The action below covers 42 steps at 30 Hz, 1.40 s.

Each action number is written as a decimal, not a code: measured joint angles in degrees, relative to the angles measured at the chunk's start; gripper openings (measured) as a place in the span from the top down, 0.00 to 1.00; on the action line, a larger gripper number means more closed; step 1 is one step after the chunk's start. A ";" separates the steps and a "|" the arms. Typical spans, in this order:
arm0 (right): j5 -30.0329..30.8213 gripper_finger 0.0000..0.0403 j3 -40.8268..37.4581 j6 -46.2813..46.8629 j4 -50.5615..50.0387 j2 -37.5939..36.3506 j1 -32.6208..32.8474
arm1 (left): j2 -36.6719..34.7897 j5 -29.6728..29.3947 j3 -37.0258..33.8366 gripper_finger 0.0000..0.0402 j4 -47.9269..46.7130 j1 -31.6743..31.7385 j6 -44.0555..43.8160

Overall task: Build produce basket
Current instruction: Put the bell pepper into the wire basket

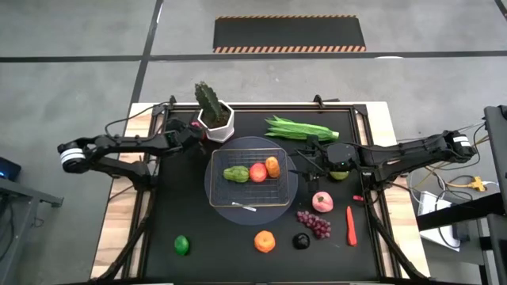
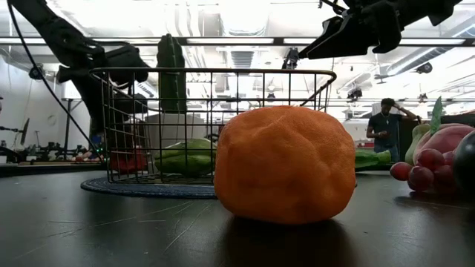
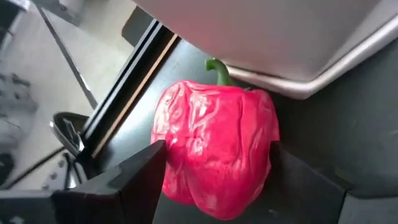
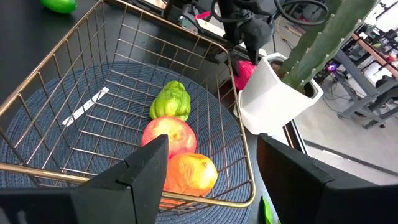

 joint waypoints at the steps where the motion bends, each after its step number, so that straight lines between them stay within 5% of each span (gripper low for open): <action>1: 0.01 0.43 0.00 0.00 -0.01 0.00 0.00 | -0.28 0.36 0.14 0.34 -0.17 0.05 -0.44; 17: 0.00 0.43 0.00 0.00 0.00 0.00 0.00 | -1.18 -2.17 4.06 0.34 -4.75 0.35 -4.91; 32: 0.00 0.43 -0.05 0.00 0.00 0.00 0.00 | -1.22 4.66 1.38 0.34 -5.25 6.57 -0.10; 42: 0.00 0.43 -0.05 -0.44 0.05 0.00 0.00 | -1.20 6.55 1.25 0.62 -5.27 6.64 -2.11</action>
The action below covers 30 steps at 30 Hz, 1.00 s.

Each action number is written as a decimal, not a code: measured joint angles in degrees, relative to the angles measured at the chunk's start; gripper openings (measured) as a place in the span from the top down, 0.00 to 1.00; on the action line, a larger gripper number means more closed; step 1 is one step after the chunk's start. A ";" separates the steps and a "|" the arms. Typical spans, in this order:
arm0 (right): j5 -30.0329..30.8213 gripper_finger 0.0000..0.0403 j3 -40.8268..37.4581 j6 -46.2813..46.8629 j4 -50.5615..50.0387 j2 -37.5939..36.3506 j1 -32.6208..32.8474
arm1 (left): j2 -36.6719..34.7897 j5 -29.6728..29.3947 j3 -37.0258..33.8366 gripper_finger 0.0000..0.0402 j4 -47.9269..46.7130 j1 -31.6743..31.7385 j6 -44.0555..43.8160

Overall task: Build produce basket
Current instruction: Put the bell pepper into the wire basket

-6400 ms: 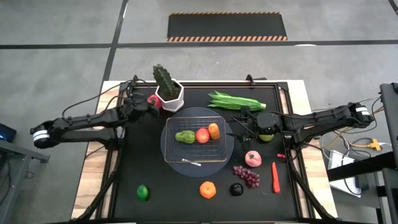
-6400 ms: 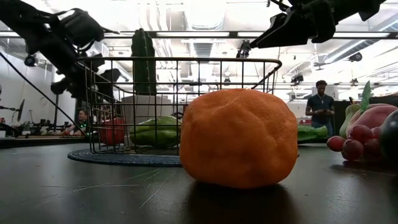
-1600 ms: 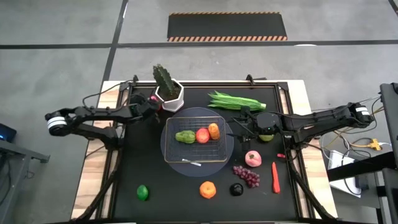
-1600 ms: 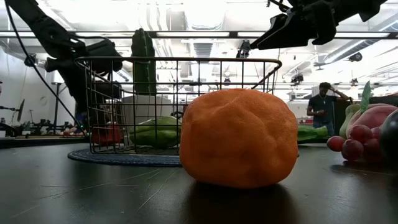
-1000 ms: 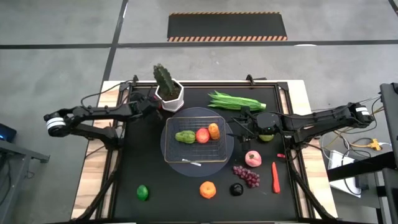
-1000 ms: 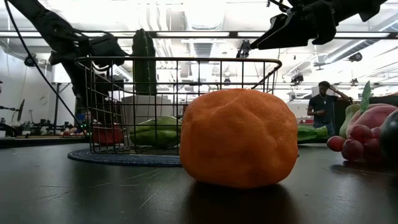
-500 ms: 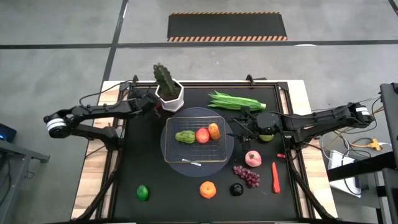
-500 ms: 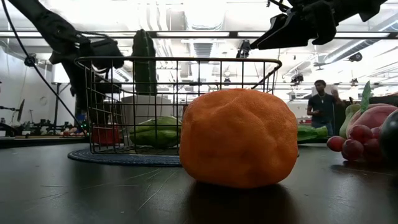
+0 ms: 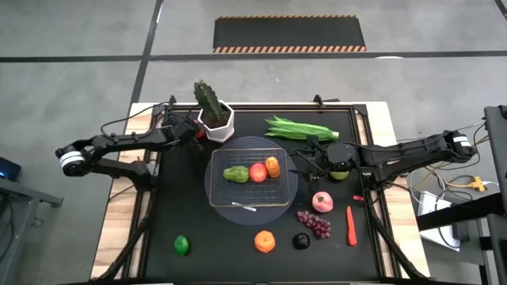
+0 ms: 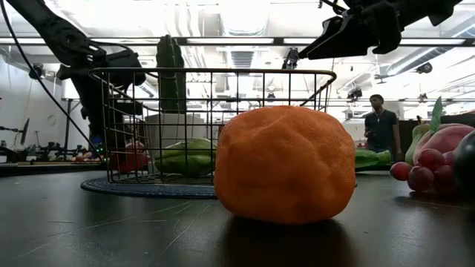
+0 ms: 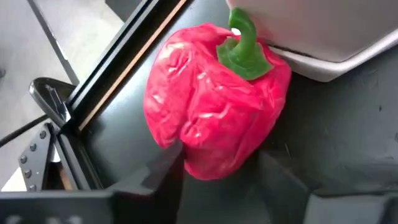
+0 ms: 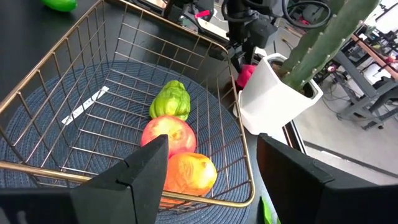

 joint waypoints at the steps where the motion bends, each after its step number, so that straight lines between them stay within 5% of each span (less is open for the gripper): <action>1: 0.00 0.43 -0.02 0.00 -0.02 0.00 0.00 | -0.10 0.16 0.02 0.65 -0.37 -0.24 -0.95; 6: 0.00 0.43 -0.02 0.00 -0.02 0.00 0.00 | -1.27 2.60 1.17 0.75 -5.36 -2.43 -5.55; 13: 0.00 0.43 -0.02 0.00 -0.02 0.00 0.00 | -5.01 15.06 3.87 0.77 -15.54 -6.83 -13.30; 20: 0.00 0.43 -0.02 -0.39 -0.03 0.00 0.00 | -7.19 17.70 3.80 0.77 -14.88 -10.05 -14.90; 30: 0.00 0.43 -0.02 -0.37 -0.04 0.00 0.00 | -7.25 17.87 3.98 0.52 -15.02 -12.52 -10.34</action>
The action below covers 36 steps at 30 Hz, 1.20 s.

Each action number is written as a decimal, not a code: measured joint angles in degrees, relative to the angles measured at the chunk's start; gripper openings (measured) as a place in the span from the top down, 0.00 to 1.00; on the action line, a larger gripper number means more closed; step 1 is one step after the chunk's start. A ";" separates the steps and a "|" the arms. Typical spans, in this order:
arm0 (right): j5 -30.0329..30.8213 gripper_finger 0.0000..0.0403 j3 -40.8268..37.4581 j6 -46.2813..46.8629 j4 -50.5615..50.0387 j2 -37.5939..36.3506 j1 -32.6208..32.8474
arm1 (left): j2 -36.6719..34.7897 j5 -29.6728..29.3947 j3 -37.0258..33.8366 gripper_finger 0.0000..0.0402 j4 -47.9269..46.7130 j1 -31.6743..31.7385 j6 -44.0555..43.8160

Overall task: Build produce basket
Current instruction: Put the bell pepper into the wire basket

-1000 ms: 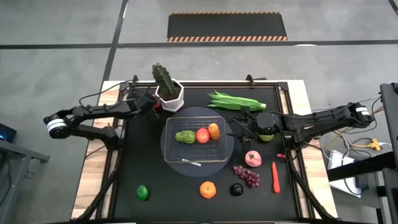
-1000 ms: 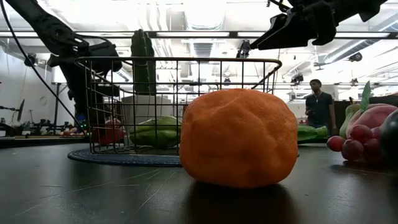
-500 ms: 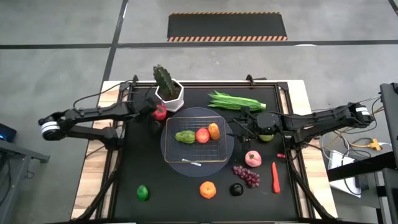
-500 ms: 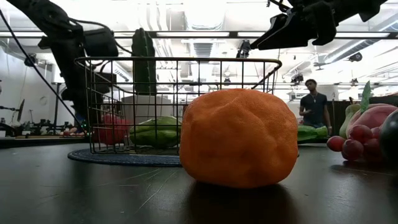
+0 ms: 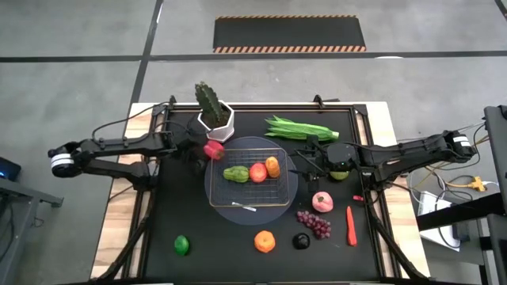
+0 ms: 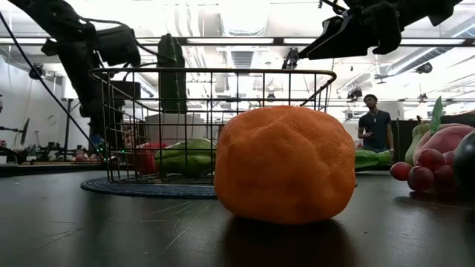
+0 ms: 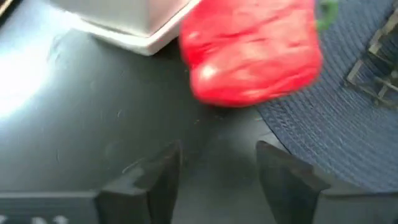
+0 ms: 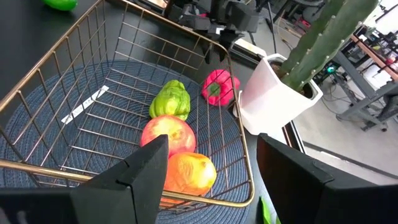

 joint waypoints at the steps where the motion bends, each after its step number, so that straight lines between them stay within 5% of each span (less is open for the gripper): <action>1: 0.00 0.43 0.00 0.00 0.00 0.00 0.00 | -0.03 -0.03 0.53 0.49 -0.05 -0.45 0.76; 14: 0.00 0.43 0.00 -0.02 0.02 0.00 0.00 | 1.49 -4.13 4.47 0.18 1.40 -5.36 19.91; 23: 0.00 0.43 0.00 -0.02 0.20 0.00 -0.02 | 7.12 -4.70 4.33 0.17 9.71 -6.31 40.49; 36: -0.02 0.43 0.00 -0.02 0.17 0.00 0.00 | 16.53 -10.00 4.64 0.17 15.79 -6.25 43.42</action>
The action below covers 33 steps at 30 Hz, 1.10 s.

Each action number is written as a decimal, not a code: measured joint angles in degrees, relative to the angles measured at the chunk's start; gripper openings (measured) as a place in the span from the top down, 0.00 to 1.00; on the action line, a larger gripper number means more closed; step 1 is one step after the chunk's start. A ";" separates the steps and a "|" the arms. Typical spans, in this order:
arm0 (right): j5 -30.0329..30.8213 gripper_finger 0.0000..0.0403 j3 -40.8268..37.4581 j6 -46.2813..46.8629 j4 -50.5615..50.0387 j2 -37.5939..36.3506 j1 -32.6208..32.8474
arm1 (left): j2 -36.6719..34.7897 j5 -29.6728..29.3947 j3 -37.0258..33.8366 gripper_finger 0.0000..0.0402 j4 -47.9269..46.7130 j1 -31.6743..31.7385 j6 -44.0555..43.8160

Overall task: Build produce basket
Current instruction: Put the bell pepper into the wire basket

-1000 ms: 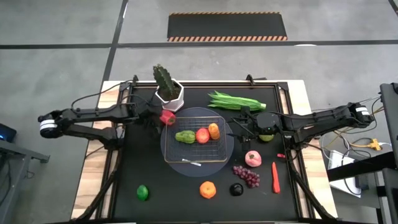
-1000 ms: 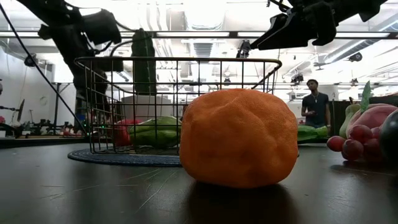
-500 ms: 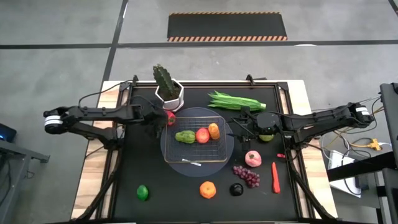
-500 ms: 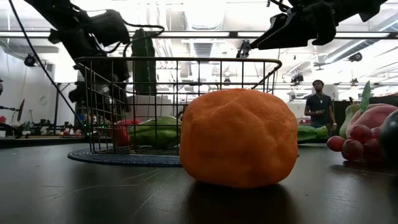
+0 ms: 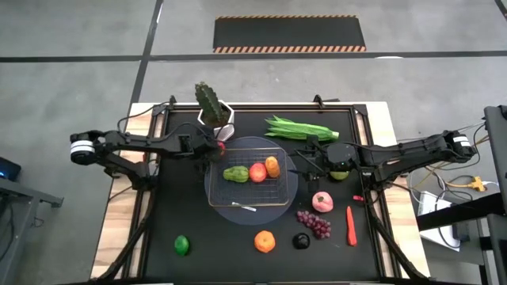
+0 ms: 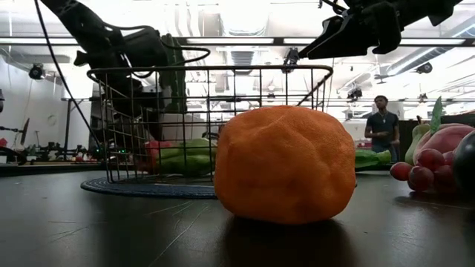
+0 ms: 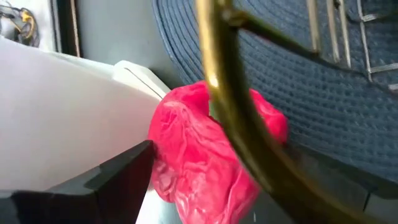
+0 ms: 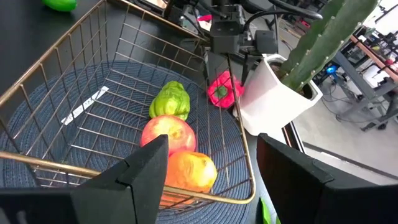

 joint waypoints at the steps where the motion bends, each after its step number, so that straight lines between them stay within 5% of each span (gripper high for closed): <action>1: 0.02 0.43 0.00 0.00 0.02 0.00 -0.02 | 0.19 -0.12 0.03 0.17 0.24 0.00 -0.02; 20: 0.02 0.43 0.00 -0.46 -0.05 0.00 -0.02 | -3.79 -1.98 3.50 0.59 -4.13 -0.26 -1.42; 29: 0.02 0.43 -0.02 -0.48 -0.22 0.00 -0.02 | -8.69 -2.00 9.37 0.76 -23.70 -1.28 -17.61; 33: 0.02 0.43 -0.02 -0.48 -0.21 0.00 -0.02 | -10.91 -0.37 9.54 0.79 -21.72 -1.62 -23.30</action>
